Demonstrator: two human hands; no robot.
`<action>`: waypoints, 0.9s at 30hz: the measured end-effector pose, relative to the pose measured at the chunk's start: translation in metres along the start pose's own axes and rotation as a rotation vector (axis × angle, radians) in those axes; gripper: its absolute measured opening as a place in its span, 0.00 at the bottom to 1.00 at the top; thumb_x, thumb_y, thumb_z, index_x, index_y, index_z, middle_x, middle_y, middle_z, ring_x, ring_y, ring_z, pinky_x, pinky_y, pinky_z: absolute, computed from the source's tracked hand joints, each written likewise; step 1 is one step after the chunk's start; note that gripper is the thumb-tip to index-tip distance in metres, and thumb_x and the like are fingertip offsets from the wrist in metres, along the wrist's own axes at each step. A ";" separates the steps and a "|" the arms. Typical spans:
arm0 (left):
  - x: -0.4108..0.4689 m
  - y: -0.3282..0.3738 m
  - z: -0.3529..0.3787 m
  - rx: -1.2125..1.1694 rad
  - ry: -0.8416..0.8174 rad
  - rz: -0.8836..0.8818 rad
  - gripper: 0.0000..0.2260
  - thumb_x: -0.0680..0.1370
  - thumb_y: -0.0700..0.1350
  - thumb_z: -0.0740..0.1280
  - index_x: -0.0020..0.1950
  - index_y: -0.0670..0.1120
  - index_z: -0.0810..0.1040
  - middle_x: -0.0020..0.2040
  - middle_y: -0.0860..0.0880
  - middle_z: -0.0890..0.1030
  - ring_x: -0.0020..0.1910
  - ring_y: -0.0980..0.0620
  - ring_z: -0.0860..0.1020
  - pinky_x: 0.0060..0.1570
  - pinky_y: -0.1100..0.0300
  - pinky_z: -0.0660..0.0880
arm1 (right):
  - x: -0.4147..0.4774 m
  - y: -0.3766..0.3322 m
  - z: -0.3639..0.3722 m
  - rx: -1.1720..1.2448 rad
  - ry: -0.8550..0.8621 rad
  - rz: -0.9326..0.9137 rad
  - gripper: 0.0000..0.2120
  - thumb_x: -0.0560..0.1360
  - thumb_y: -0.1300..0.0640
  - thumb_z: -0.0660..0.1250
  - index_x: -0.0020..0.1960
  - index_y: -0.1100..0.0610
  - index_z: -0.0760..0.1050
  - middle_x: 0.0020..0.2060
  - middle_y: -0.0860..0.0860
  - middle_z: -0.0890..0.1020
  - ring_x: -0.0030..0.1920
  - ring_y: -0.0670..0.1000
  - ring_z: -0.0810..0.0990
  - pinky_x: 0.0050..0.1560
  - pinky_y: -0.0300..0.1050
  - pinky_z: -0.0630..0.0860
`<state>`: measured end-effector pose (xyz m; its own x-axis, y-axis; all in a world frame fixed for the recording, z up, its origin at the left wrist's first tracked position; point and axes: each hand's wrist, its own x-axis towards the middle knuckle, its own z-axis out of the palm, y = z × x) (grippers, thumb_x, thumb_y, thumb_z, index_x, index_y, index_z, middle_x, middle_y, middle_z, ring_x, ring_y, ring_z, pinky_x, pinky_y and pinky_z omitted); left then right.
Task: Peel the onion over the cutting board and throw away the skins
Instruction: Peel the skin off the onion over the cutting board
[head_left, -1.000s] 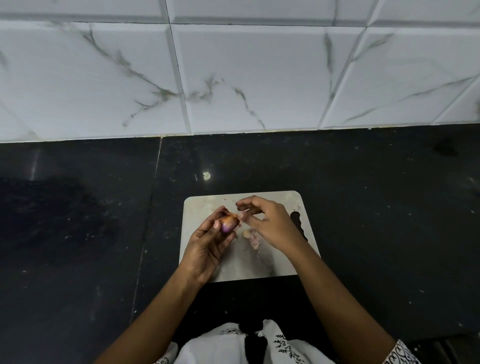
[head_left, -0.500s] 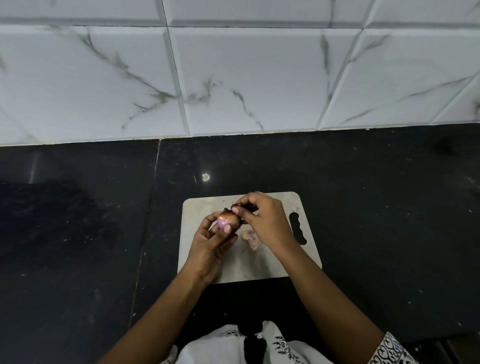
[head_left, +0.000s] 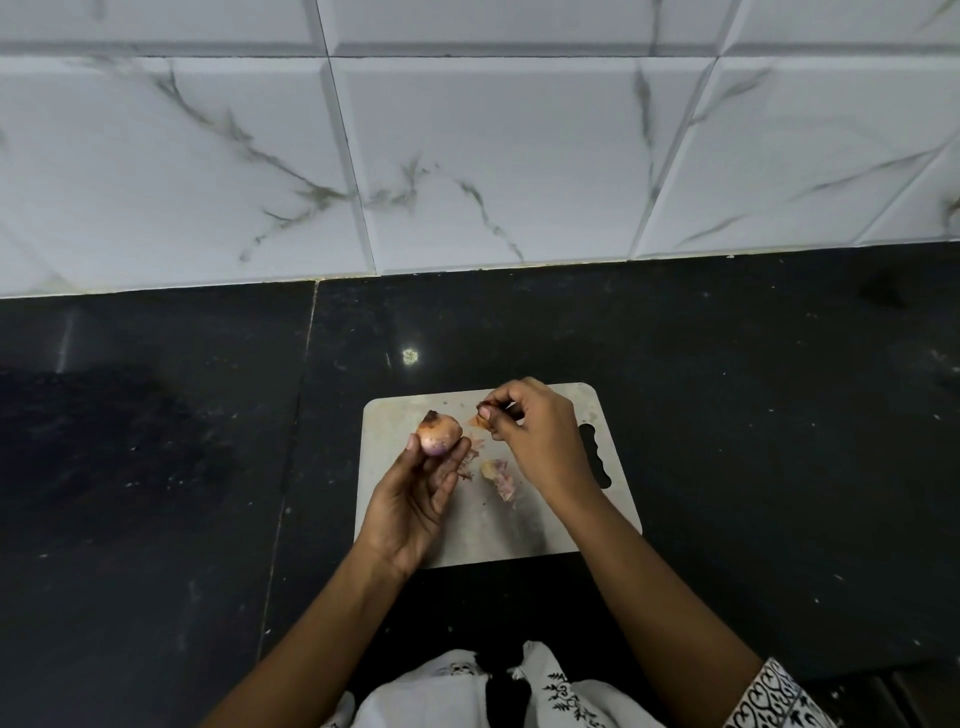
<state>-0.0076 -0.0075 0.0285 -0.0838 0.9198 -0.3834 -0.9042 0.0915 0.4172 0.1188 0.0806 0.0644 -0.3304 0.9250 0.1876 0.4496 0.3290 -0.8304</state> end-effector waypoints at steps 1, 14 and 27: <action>0.000 0.000 0.000 -0.022 0.003 -0.009 0.28 0.49 0.46 0.85 0.46 0.39 0.85 0.48 0.39 0.84 0.46 0.48 0.84 0.35 0.62 0.81 | 0.000 0.001 0.000 -0.013 0.016 -0.001 0.02 0.72 0.61 0.70 0.45 0.57 0.79 0.41 0.50 0.80 0.39 0.46 0.80 0.40 0.47 0.81; 0.000 0.001 0.004 0.060 0.165 -0.027 0.19 0.80 0.55 0.56 0.53 0.42 0.79 0.46 0.45 0.85 0.43 0.53 0.84 0.32 0.64 0.80 | -0.008 0.007 -0.003 -0.203 -0.225 0.064 0.15 0.75 0.63 0.61 0.58 0.53 0.78 0.55 0.49 0.82 0.55 0.48 0.79 0.58 0.46 0.75; 0.001 0.003 0.007 0.140 0.098 -0.064 0.19 0.75 0.53 0.59 0.57 0.41 0.77 0.49 0.42 0.84 0.45 0.50 0.84 0.42 0.58 0.82 | -0.009 -0.012 0.003 -0.153 -0.078 -0.191 0.10 0.71 0.55 0.71 0.52 0.55 0.82 0.43 0.52 0.85 0.41 0.50 0.83 0.42 0.51 0.80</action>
<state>-0.0079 -0.0037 0.0351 -0.0742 0.8693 -0.4886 -0.8424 0.2076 0.4973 0.1138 0.0676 0.0709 -0.4814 0.8281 0.2872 0.4918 0.5265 -0.6935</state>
